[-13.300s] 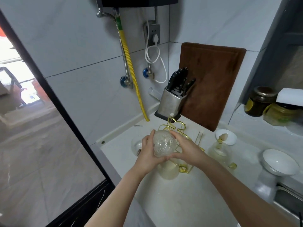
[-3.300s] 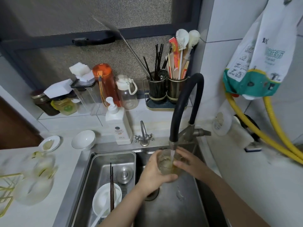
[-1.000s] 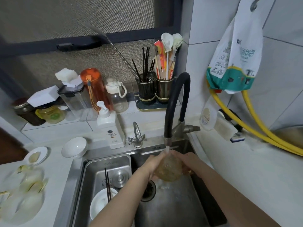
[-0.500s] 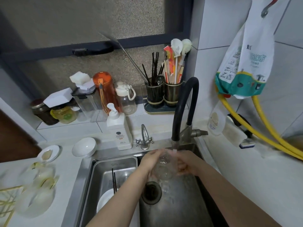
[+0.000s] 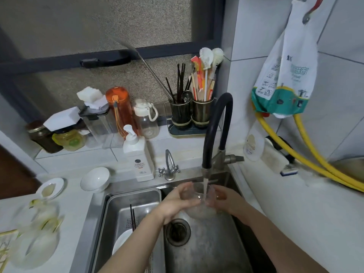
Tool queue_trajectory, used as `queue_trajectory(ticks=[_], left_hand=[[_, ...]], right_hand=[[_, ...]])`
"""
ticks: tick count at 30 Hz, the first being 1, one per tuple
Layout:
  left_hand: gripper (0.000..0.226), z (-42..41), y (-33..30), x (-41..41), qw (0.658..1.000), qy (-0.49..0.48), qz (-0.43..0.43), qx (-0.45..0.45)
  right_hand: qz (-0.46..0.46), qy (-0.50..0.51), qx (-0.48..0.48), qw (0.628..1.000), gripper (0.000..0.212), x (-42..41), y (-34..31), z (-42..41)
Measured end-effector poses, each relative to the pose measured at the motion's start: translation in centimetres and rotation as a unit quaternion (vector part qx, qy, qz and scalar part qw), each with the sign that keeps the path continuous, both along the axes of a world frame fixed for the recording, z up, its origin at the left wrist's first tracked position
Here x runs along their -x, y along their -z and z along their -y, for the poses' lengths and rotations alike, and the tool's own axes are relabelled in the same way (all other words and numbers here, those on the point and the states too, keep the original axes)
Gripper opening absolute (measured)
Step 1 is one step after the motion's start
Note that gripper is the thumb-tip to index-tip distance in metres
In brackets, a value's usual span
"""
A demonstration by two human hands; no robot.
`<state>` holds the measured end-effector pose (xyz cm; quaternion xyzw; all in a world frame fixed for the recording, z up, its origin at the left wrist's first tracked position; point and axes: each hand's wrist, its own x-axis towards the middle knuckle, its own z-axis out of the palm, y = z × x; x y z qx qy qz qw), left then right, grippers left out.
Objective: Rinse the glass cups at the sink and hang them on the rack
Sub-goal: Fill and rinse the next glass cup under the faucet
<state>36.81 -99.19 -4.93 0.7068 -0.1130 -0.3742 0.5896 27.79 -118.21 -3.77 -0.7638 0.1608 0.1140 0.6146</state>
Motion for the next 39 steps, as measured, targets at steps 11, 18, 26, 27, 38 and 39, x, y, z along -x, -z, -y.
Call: queue_trajectory(ticks=[11,18,26,27,38,39], left_hand=[[0.098,1.3,-1.3,1.6,0.988,0.066,0.139,-0.022],[0.111,1.6,-1.2,0.6,0.991,0.032,0.126,-0.028],[0.088,0.2,-1.0,-0.1,0.997,0.012,0.008,0.081],[0.086,0.0,-0.9,-0.2,0.996,0.010,-0.009,0.092],[0.083,0.5,-0.6,0.9,0.995,-0.042,-0.032,0.079],[0.083,0.6,-0.3,1.2,0.996,-0.037,-0.044,0.075]], right_hand=[[0.135,0.065,0.055,0.987,0.067,1.6,1.1,-1.7],[0.115,0.057,-0.067,0.990,0.026,0.8,-2.2,-0.6],[0.051,-0.032,-0.189,0.980,0.057,0.6,-2.3,0.9],[0.054,-0.040,-0.177,0.982,0.051,0.8,-2.4,0.7],[0.120,-0.014,-0.107,0.987,0.038,1.0,-2.4,-0.4],[0.121,-0.010,-0.107,0.987,0.039,1.4,-2.0,-0.3]])
